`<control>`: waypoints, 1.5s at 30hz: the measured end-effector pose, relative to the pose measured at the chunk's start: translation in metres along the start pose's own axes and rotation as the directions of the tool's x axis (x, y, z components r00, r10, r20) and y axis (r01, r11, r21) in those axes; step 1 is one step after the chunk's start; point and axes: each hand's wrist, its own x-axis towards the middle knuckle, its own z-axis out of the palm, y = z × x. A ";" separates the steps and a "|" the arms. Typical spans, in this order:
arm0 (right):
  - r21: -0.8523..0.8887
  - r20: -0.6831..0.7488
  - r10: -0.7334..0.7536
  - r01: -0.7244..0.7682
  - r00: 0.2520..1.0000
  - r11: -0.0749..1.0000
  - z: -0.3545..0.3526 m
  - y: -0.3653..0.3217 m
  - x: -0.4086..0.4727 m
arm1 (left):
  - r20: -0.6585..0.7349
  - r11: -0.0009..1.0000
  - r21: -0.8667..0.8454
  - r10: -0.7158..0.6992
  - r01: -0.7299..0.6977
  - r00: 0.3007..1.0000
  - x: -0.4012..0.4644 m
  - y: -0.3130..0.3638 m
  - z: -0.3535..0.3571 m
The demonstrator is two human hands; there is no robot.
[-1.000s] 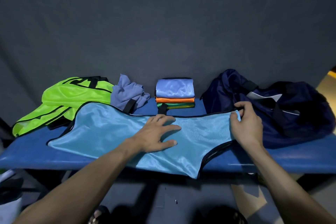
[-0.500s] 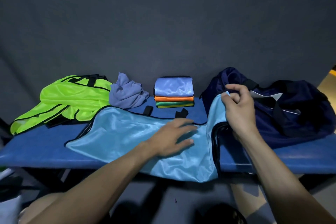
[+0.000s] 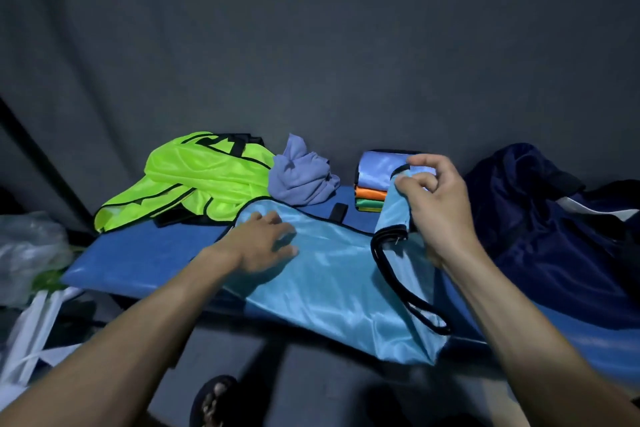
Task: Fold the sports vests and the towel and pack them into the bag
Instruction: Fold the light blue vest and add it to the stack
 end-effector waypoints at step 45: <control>-0.378 0.116 0.150 -0.096 0.982 0.921 0.202 0.043 0.021 | -0.296 0.791 -0.608 -0.307 0.070 0.904 -0.050 -0.070 -0.009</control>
